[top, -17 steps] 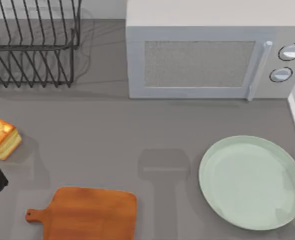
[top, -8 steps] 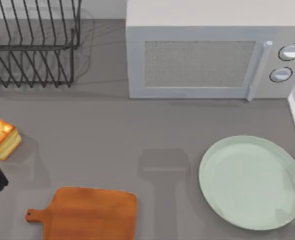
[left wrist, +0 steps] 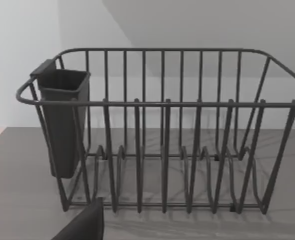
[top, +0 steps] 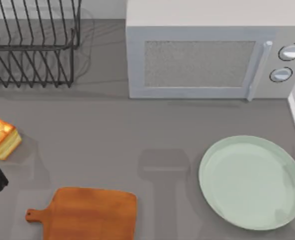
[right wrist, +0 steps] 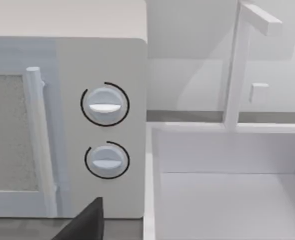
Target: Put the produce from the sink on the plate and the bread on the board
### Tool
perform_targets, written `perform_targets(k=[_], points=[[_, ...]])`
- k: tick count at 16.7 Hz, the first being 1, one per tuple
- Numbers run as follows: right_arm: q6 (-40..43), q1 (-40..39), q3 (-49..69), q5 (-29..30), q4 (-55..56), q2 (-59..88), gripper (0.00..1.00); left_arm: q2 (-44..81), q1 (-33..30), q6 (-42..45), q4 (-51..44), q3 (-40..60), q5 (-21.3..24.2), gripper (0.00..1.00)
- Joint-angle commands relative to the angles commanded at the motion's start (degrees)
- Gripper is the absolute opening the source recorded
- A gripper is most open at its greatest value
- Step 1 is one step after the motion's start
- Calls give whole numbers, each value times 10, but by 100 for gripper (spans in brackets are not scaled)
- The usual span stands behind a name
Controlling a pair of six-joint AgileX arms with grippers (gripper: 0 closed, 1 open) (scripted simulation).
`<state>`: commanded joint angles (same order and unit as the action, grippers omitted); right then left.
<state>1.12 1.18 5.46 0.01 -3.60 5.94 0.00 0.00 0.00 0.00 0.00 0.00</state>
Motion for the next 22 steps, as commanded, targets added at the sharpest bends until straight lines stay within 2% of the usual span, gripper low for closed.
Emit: perform_targets(k=[6, 17, 22], points=[[43, 45, 209, 0, -137, 257, 100, 0, 0, 0, 0, 0, 0, 100], [142, 150, 702, 1, -457, 914, 100, 0, 0, 0, 0, 0, 0, 100], [172, 182, 849, 1, -553, 1115, 100, 0, 0, 0, 0, 0, 0, 100]])
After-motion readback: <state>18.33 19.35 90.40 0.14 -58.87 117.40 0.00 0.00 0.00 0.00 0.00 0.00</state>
